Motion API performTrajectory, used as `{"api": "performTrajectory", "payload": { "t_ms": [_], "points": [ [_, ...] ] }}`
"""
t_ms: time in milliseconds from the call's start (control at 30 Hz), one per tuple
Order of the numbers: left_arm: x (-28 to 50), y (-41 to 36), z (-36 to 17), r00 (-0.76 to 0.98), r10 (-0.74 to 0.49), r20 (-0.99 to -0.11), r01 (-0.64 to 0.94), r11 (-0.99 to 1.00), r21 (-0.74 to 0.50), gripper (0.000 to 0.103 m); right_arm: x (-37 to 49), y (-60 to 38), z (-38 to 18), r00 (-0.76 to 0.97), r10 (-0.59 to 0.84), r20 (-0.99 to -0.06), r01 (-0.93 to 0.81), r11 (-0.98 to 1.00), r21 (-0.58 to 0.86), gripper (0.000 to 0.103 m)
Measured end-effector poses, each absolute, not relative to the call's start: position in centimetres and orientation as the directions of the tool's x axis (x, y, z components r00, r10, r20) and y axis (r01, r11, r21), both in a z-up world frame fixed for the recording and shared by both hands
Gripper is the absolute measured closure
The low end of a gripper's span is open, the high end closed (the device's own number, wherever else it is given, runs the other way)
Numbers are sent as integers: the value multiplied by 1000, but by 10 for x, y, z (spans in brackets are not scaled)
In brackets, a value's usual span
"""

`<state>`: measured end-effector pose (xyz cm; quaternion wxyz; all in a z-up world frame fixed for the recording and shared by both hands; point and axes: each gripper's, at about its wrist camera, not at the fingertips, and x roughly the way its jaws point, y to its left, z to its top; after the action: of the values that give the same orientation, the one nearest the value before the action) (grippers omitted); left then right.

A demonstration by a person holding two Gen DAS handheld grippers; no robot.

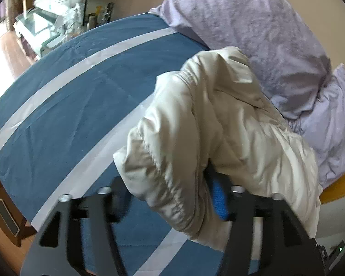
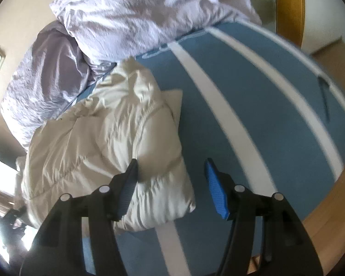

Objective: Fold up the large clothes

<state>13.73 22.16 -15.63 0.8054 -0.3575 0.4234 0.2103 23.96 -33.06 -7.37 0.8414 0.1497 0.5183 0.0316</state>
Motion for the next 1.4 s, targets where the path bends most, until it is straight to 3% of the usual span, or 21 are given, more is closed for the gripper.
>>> {"api": "performTrajectory", "payload": {
  "t_ms": [133, 300, 500, 600, 767, 833, 1400],
  "points": [
    [140, 227, -158, 574, 1, -819, -638, 628, -446, 30, 242, -305, -52, 515, 168, -841, 7, 980, 200, 41],
    [146, 227, -161, 582, -16, -813, -647, 597, -475, 30, 237, -246, -44, 503, 213, -838, -201, 971, 126, 39],
    [148, 230, -165, 601, -38, -798, -666, 529, -526, 30, 230, -198, -66, 441, 202, -875, -323, 945, 55, 39],
    [148, 231, -165, 616, -41, -787, -668, 502, -549, 37, 230, -195, -89, 397, 178, -900, -312, 949, 50, 35],
    [149, 228, -153, 670, -55, -740, -627, 491, -605, 70, 227, -191, -109, 412, 139, -901, -315, 949, 2, 33],
    [150, 225, -143, 693, -63, -718, -601, 499, -624, 74, 228, -190, -114, 413, 128, -902, -318, 948, -11, 33],
    [183, 123, -11, 839, -235, -491, -226, 670, -707, 78, 241, -190, -120, 387, 127, -913, -313, 950, 0, 32]
  ]
}}
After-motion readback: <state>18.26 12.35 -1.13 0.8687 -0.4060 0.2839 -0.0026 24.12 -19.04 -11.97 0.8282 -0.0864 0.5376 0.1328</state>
